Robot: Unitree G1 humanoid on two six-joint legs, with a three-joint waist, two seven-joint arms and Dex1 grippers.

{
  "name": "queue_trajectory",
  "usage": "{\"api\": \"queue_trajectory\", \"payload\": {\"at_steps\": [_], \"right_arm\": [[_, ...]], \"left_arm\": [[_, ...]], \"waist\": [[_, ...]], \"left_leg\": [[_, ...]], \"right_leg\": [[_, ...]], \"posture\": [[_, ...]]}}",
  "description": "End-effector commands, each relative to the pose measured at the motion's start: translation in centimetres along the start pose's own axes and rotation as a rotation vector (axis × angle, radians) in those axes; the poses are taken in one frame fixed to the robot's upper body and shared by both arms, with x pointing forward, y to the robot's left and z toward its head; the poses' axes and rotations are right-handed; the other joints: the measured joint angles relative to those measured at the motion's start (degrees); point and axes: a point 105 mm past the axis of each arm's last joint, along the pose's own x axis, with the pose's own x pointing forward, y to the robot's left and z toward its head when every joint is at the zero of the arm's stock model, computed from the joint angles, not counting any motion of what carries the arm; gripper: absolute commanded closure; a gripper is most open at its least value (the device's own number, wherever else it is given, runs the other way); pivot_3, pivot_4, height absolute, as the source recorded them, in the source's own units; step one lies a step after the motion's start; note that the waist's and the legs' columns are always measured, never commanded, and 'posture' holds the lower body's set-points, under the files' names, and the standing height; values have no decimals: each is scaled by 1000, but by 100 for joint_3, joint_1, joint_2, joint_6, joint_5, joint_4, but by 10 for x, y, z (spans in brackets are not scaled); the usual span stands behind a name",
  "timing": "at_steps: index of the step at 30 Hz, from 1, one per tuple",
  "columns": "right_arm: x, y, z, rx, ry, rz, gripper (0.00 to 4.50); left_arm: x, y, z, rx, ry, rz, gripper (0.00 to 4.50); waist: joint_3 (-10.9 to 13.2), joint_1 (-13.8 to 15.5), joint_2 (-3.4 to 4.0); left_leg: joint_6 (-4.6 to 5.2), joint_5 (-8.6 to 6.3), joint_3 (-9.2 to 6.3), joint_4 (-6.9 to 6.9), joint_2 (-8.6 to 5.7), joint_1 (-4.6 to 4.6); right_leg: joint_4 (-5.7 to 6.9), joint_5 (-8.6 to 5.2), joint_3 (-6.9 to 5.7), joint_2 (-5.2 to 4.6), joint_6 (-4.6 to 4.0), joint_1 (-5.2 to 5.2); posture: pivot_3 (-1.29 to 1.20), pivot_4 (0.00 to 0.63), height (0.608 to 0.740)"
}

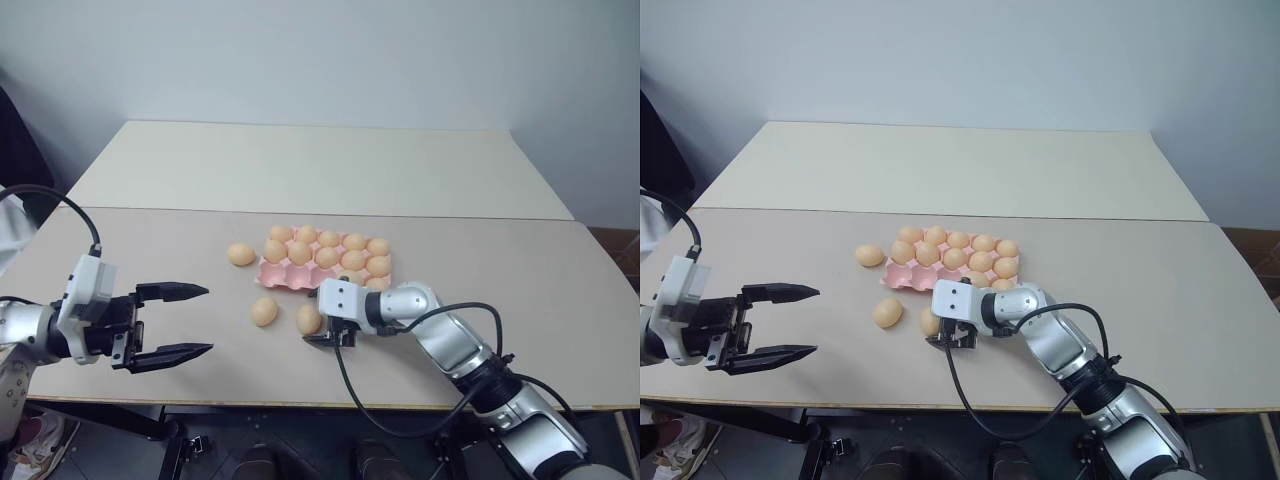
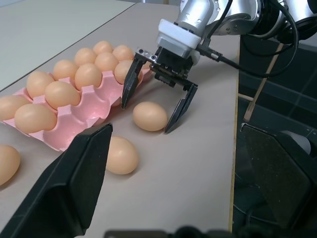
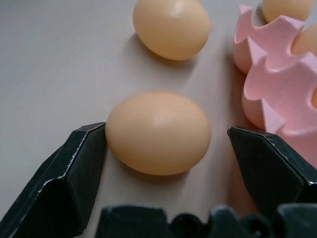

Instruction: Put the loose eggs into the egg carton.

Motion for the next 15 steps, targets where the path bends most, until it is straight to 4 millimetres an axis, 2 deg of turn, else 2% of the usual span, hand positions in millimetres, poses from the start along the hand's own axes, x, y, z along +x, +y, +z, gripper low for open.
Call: {"api": "queue_trajectory", "payload": {"at_steps": [1, 2, 3, 9, 12, 15], "right_arm": [[-2, -3, 10, -19, -34, -2, 1211], [-3, -3, 11, -19, -40, -4, 1627], [-4, -5, 13, -18, -47, -14, 1777], [-14, -17, 26, 26, -125, -69, 1806], [-21, -36, 34, 39, -154, -153, 1806], [-24, -54, 32, 56, -138, -237, 1806]], "left_arm": [[2, -1, 8, 51, 5, -11, 0], [2, -1, 8, 52, 5, -10, 0], [2, -1, 8, 53, 5, -9, 0], [2, 0, 8, 58, 5, -2, 0], [2, 1, 10, 62, -2, 4, 0], [3, 4, 12, 65, -15, 12, 0]], "waist": [[0, 0, 0], [0, 0, 0], [0, 0, 0], [0, 1, 0], [0, -9, 0], [0, -9, 0]], "left_leg": [[0, 0, 0, 0, 0, 0], [0, 0, 0, 0, 0, 1], [0, 0, 0, 0, 0, 2], [0, 0, -1, 0, 0, 1], [0, 0, -1, 0, 0, 2], [0, 0, -1, 0, 0, 2]], "right_leg": [[1, 0, 0, 0, 0, 0], [1, 0, 0, 0, 0, 0], [2, 0, 0, 0, 0, 2], [1, 0, 0, 0, 0, 1], [2, 0, 0, 0, 0, 1], [4, 0, 0, 0, 0, 0]], "posture": [[0, 150, 740], [0, 150, 740], [0, 150, 740], [0, 150, 740], [0, 150, 740], [0, 150, 740]]}}
